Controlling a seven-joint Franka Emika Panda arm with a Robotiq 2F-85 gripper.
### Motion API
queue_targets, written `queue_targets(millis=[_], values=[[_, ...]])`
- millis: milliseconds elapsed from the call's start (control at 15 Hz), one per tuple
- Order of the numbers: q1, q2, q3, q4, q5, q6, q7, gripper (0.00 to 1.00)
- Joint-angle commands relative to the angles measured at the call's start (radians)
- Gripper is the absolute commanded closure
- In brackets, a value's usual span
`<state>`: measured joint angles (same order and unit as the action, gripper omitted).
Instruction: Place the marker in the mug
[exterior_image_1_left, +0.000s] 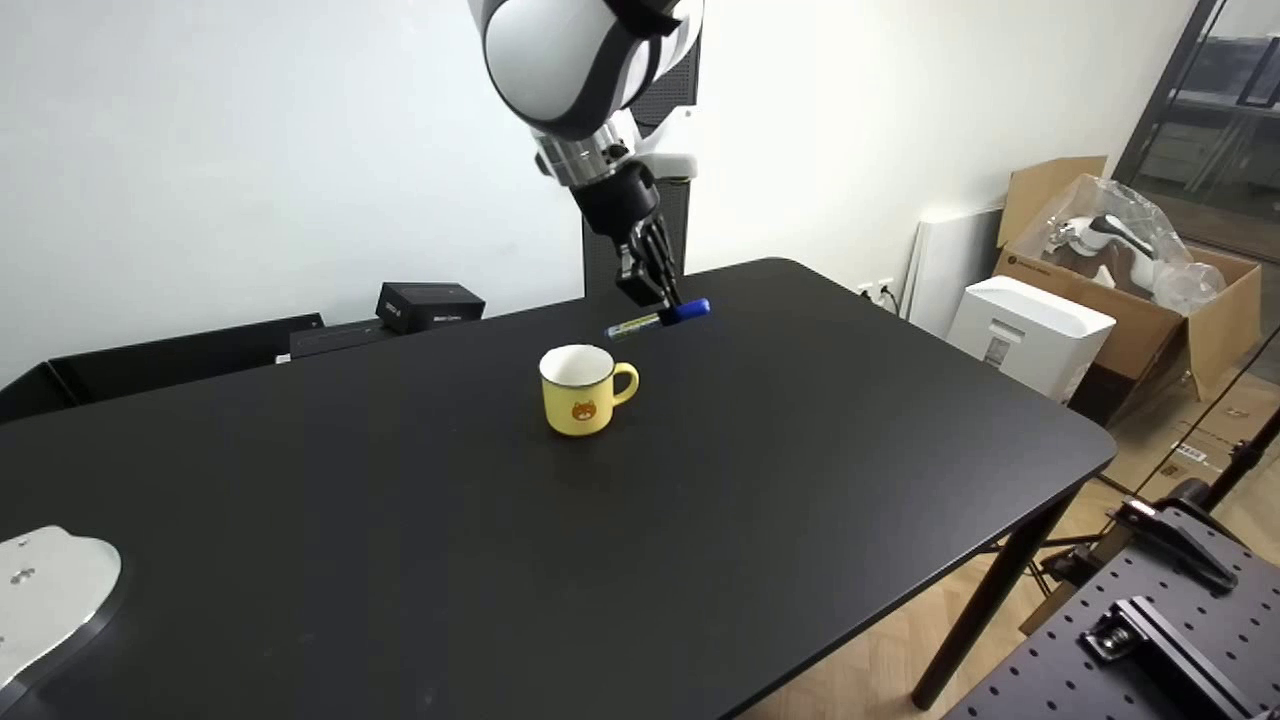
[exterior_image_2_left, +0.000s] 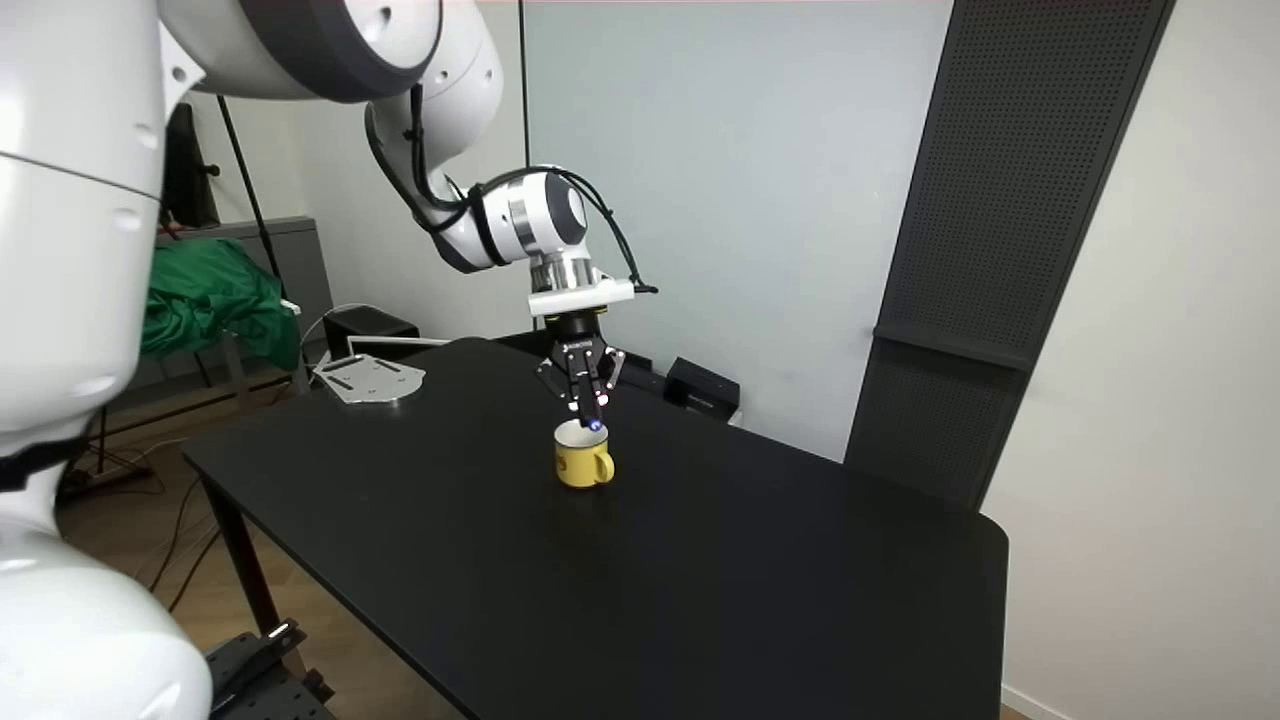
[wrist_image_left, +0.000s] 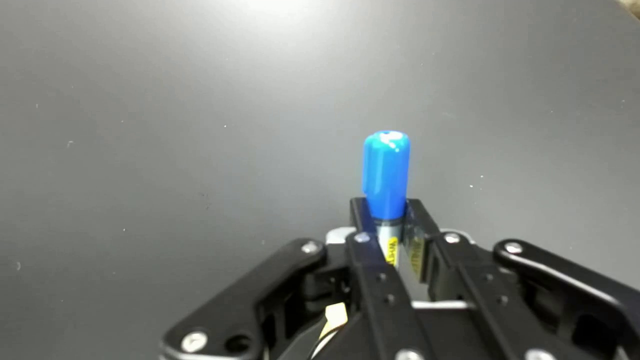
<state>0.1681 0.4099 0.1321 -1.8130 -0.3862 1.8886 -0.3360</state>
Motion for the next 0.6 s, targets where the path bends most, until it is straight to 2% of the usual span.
queue_targets(millis=[0,533], values=[[0.04,0.116,-0.003,0.173,-0.026,-0.089,0.031,0.95],[0.078,0.282,-0.017,0.396,-0.016,-0.219,0.024,0.95]])
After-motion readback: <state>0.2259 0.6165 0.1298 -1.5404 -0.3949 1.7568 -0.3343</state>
